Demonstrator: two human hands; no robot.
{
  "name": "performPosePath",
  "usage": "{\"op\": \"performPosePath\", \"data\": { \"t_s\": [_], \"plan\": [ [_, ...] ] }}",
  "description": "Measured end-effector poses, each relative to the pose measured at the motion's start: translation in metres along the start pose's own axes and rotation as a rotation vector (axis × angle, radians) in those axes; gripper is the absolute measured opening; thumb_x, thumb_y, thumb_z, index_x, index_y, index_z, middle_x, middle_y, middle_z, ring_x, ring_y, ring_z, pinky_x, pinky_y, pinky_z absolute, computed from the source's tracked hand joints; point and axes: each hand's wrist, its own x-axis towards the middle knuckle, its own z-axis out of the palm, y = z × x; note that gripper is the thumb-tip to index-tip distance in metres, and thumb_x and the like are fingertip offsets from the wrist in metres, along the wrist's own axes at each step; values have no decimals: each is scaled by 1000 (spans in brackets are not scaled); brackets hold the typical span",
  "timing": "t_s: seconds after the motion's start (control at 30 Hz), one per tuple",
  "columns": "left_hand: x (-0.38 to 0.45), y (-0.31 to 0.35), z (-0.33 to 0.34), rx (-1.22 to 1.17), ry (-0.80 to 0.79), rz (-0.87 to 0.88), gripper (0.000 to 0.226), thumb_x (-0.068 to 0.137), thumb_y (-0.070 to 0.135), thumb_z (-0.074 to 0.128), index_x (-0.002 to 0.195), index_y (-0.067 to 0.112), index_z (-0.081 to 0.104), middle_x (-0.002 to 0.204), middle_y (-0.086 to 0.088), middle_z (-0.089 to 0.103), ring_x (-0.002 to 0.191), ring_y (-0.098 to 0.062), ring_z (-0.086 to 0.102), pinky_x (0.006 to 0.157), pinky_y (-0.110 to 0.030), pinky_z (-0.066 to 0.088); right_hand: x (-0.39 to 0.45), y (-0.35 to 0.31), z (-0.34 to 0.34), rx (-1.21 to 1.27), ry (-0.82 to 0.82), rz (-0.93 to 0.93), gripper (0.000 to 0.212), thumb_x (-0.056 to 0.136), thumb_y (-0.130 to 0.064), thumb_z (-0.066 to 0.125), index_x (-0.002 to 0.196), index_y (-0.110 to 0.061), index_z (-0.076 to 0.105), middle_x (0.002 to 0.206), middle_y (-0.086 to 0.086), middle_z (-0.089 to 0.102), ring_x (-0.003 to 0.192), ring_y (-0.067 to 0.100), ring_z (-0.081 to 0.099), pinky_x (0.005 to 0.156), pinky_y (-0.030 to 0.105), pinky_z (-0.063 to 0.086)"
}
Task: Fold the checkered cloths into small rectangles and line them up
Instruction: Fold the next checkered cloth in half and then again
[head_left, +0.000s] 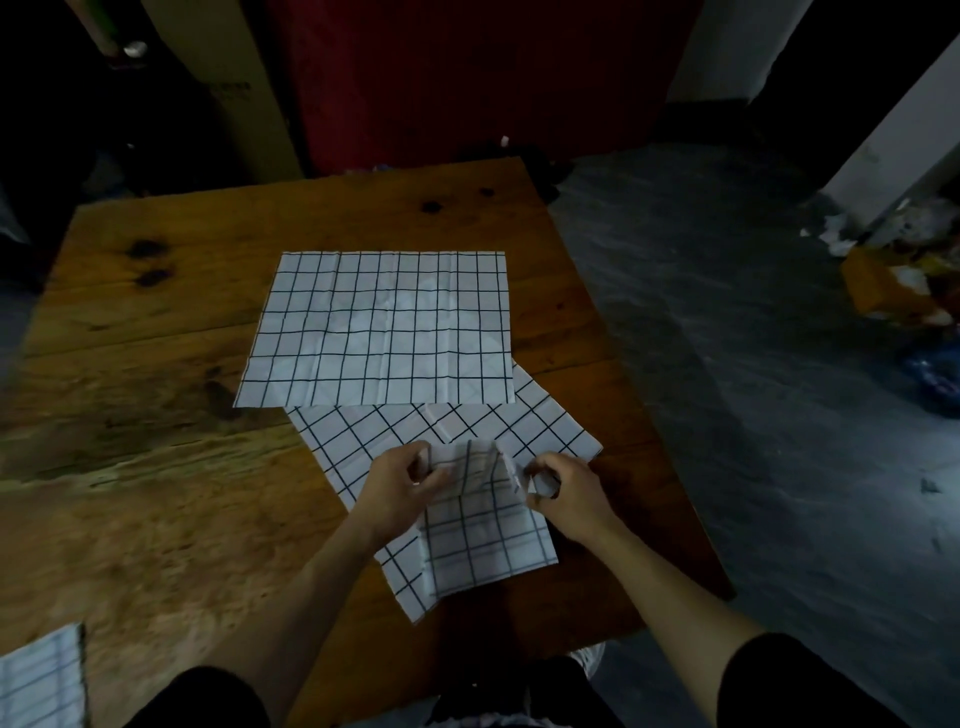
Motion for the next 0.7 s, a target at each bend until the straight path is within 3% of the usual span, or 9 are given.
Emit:
{"op": "performPosePath", "data": {
  "t_s": [0.1,0.17,0.3,0.4,0.47,0.53,0.63,0.7],
  "plan": [
    [2,-1,-2,-74,-9,-50,28,91,13,67,67,22,54,56,9,51,50,-2,47,48,-16,39,3,1,5,16,-35,40,38,69,-40,76,99,-41,53,106,-14,53,110,18,49,95,46,47],
    [2,-4,-3,-77,-18,-68,28,91,13,67,68,21,54,55,9,50,49,-1,47,48,-15,38,7,5,9,58,-48,56,49,65,-50,75,105,-44,48,113,-11,56,112,19,51,93,44,49],
    [-1,-14,-3,-100,-16,-89,24,92,15,65,70,14,56,58,8,50,51,-1,46,50,-18,39,9,3,11,25,-54,27,36,80,-22,77,113,-23,63,109,-5,65,98,8,60,83,23,52],
    [-7,-19,-2,-140,-32,-93,17,90,15,69,75,14,61,61,6,56,54,-3,52,51,-19,43,4,6,13,-43,-30,17,25,84,-19,73,108,-14,69,103,-2,67,87,8,62,70,16,48],
    [-11,-29,1,-129,-104,-138,11,83,19,77,86,17,66,75,4,67,65,-8,62,57,-24,54,0,9,15,-64,-23,5,23,85,-21,72,107,-16,69,103,-3,67,91,9,61,73,15,46],
    [-15,-45,5,-23,-141,-234,25,75,23,83,94,19,67,88,4,70,80,-10,67,66,-28,59,-4,11,16,-72,-3,-12,22,87,-22,70,109,-19,67,106,-4,65,98,9,58,81,20,47],
    [-16,-61,12,297,-93,-232,20,72,27,75,77,18,58,79,1,62,72,-18,61,56,-28,50,-10,15,17,-93,10,-10,22,89,-25,67,110,-20,64,107,-6,59,102,10,54,90,29,48],
    [-17,-60,16,369,-74,-176,20,74,23,70,70,20,51,75,4,53,70,-17,53,53,-26,39,-15,17,16,-101,-10,-19,23,90,-25,66,112,-20,64,108,-7,58,103,9,53,92,29,47]
  ]
}}
